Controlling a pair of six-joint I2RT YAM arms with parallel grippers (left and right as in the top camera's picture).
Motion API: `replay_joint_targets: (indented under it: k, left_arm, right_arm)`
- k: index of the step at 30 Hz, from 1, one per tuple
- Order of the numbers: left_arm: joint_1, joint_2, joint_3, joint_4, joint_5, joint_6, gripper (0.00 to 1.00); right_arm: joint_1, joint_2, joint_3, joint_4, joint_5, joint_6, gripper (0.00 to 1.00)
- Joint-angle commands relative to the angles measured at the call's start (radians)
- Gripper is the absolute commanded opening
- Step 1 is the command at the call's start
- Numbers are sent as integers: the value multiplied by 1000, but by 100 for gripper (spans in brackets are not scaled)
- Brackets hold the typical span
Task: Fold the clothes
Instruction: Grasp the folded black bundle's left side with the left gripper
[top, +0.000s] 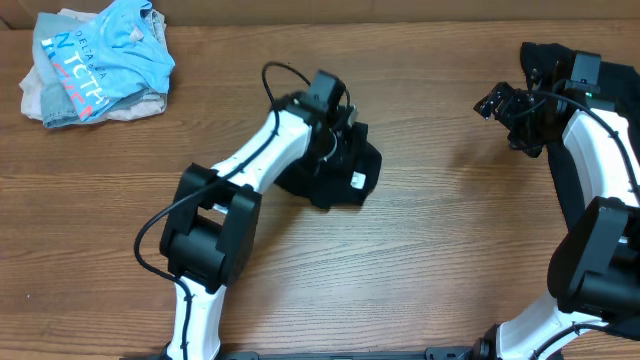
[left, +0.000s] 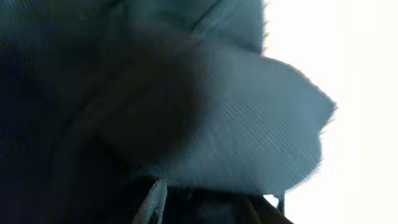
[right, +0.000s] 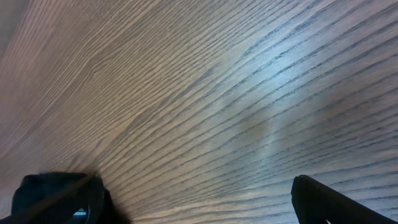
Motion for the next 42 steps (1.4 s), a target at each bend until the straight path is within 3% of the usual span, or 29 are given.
replay_joint_targets:
  k: [1,6,8,10,11,12,19,24,26,31,35,42]
  left_arm:
    - [7,10,-34,5,50,-41,38]
    - [21,8,22,-10,210,9,43]
    - [20,4,68,-54,268,58,50]
    - [14,-3,146,-135,273,122,73]
    - [14,-3,182,-170,260,151,95]
    - [14,-3,219,-208,235,172,100]
    - [79,-3,413,-372,-126,175,100]
    - [198,5,415,-419,-139,196,100]
    - [258,20,404,-436,-101,202,100]
    - [401,58,326,-416,212,312,100]
    - [464,102,259,-403,381,376,100]
    - [455,197,220,-389,508,445,100]
  right_arm:
    - [0,0,25,4,0,1,100]
    - [0,0,25,3,0,1,100]
    - [0,0,25,4,0,1,100]
    - [0,0,25,3,0,1,100]
    - [0,0,25,3,0,1,100]
    - [0,0,25,4,0,1,100]
    - [0,0,25,4,0,1,100]
    - [0,0,25,3,0,1,100]
    - [0,0,25,4,0,1,100]
    - [0,0,25,4,0,1,100]
    - [0,0,25,3,0,1,100]
    - [0,0,25,3,0,1,100]
